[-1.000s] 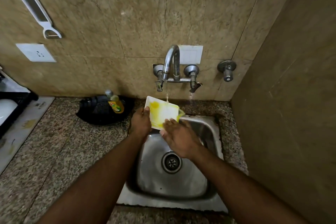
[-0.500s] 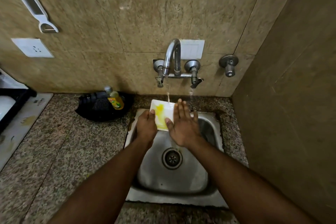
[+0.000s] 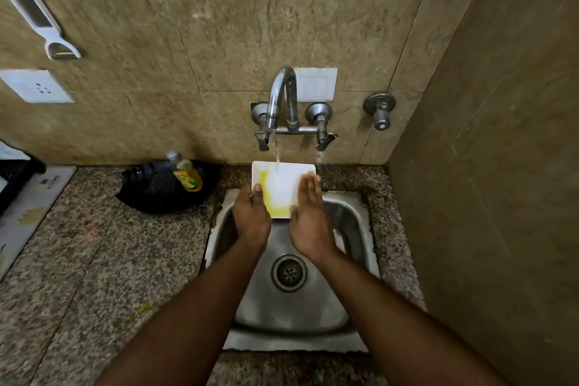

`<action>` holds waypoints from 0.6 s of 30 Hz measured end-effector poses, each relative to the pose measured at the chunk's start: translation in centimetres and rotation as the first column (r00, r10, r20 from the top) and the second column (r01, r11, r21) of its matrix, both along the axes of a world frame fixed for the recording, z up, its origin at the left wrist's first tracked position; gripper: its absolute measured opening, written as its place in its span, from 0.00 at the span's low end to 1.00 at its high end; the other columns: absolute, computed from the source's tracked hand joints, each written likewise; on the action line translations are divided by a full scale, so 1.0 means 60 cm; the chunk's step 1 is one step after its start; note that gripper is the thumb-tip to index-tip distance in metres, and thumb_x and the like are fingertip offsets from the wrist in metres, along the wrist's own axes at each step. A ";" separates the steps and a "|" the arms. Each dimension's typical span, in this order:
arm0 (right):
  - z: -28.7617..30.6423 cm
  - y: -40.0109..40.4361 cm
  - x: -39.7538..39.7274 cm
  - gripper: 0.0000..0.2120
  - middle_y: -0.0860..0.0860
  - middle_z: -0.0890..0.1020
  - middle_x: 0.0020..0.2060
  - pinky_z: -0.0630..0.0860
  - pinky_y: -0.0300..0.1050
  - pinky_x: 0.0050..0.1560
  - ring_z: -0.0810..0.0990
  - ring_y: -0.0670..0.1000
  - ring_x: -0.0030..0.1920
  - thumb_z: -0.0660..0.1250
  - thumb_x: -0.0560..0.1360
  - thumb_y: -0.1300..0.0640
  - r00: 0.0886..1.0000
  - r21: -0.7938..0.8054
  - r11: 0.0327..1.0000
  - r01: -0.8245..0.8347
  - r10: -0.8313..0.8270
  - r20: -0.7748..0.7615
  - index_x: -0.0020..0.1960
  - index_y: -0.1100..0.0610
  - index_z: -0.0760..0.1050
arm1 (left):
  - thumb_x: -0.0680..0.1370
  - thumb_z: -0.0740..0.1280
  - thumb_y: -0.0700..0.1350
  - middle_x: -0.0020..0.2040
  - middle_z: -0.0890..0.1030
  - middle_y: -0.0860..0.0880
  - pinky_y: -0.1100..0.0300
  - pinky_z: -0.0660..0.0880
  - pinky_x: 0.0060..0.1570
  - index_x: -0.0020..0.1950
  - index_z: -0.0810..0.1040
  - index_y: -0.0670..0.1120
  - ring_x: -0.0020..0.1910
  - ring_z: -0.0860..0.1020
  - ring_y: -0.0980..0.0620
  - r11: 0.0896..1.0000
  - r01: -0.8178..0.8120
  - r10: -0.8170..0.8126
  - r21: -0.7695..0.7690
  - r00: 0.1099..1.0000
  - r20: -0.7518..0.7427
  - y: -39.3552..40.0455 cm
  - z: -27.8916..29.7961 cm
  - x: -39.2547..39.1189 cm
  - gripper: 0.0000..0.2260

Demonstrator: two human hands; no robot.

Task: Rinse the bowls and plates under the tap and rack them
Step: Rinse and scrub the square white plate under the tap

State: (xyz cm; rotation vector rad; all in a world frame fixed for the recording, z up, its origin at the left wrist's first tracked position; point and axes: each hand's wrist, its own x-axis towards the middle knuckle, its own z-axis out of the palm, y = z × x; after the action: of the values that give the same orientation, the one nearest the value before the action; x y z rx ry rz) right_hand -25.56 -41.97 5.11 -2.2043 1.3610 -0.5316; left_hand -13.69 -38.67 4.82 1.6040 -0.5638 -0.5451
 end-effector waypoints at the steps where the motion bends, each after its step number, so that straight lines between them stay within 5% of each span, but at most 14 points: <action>1: 0.003 -0.009 0.001 0.37 0.56 0.36 0.81 0.51 0.39 0.78 0.37 0.49 0.79 0.58 0.82 0.63 0.995 0.081 0.994 0.074 -0.079 0.067 0.83 0.61 0.39 | 0.85 0.61 0.50 0.44 0.82 0.46 0.51 0.80 0.40 0.53 0.78 0.41 0.39 0.81 0.51 1.000 0.014 -0.015 -0.016 0.999 -0.033 0.002 0.008 0.000 0.13; 3: 0.011 -0.036 -0.001 0.38 0.58 0.44 0.82 0.61 0.37 0.71 0.52 0.48 0.77 0.63 0.79 0.65 0.956 0.348 0.913 0.213 -0.269 0.121 0.83 0.59 0.48 | 0.86 0.61 0.46 0.42 0.82 0.47 0.57 0.80 0.37 0.53 0.78 0.40 0.38 0.81 0.55 0.997 0.065 -0.068 -0.038 0.993 -0.097 0.007 0.017 0.009 0.11; 4: 0.012 -0.049 -0.001 0.33 0.60 0.57 0.81 0.73 0.45 0.68 0.66 0.52 0.74 0.64 0.77 0.66 0.923 0.511 0.834 0.207 -0.339 0.179 0.80 0.57 0.60 | 0.86 0.61 0.45 0.40 0.82 0.48 0.61 0.78 0.34 0.53 0.78 0.40 0.35 0.80 0.59 0.996 0.082 -0.083 -0.018 0.990 -0.111 0.009 0.020 0.017 0.11; 6: 0.016 -0.055 0.003 0.17 0.62 0.81 0.64 0.85 0.55 0.43 0.84 0.62 0.55 0.64 0.77 0.67 0.793 0.757 0.652 0.044 -0.484 0.370 0.64 0.55 0.75 | 0.84 0.65 0.47 0.41 0.84 0.47 0.64 0.77 0.31 0.54 0.81 0.39 0.36 0.81 0.58 0.997 0.081 -0.079 0.007 0.984 -0.159 0.008 0.025 0.035 0.12; 8: 0.027 -0.047 0.010 0.11 0.60 0.84 0.56 0.84 0.52 0.34 0.86 0.63 0.49 0.64 0.80 0.67 0.665 0.828 0.560 -0.045 -0.601 0.443 0.60 0.57 0.76 | 0.80 0.72 0.46 0.47 0.87 0.43 0.58 0.80 0.34 0.56 0.83 0.40 0.43 0.84 0.49 0.997 0.078 -0.078 -0.011 0.959 -0.274 0.008 0.031 0.046 0.11; 12: 0.018 -0.024 0.041 0.12 0.56 0.85 0.51 0.86 0.53 0.41 0.86 0.57 0.46 0.70 0.77 0.68 0.533 0.854 0.520 -0.010 -0.720 0.444 0.59 0.59 0.78 | 0.68 0.79 0.29 0.50 0.87 0.42 0.51 0.83 0.35 0.60 0.81 0.39 0.45 0.87 0.45 0.990 0.134 -0.138 -0.037 0.915 -0.379 0.019 0.023 0.020 0.22; 15: 0.002 -0.014 0.044 0.18 0.57 0.86 0.53 0.85 0.51 0.44 0.87 0.56 0.47 0.75 0.72 0.70 0.567 0.882 0.470 -0.022 -0.721 0.398 0.60 0.59 0.79 | 0.64 0.78 0.25 0.55 0.86 0.41 0.48 0.84 0.41 0.63 0.80 0.39 0.49 0.86 0.42 0.997 0.078 -0.072 0.000 0.921 -0.382 0.021 0.001 0.015 0.29; 18: -0.002 -0.015 0.017 0.22 0.55 0.87 0.52 0.84 0.50 0.39 0.87 0.58 0.49 0.75 0.71 0.69 0.619 0.914 0.403 -0.045 -0.707 0.342 0.62 0.57 0.79 | 0.71 0.77 0.30 0.53 0.86 0.40 0.55 0.78 0.34 0.58 0.81 0.41 0.44 0.85 0.42 0.988 0.093 -0.032 0.127 0.907 -0.420 0.023 -0.010 0.025 0.18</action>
State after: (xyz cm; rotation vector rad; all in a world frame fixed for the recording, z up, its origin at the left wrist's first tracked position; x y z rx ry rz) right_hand -24.54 -42.90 5.00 -0.6554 1.2245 -0.5613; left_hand -12.18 -37.30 4.22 1.5451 -0.2564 -0.9687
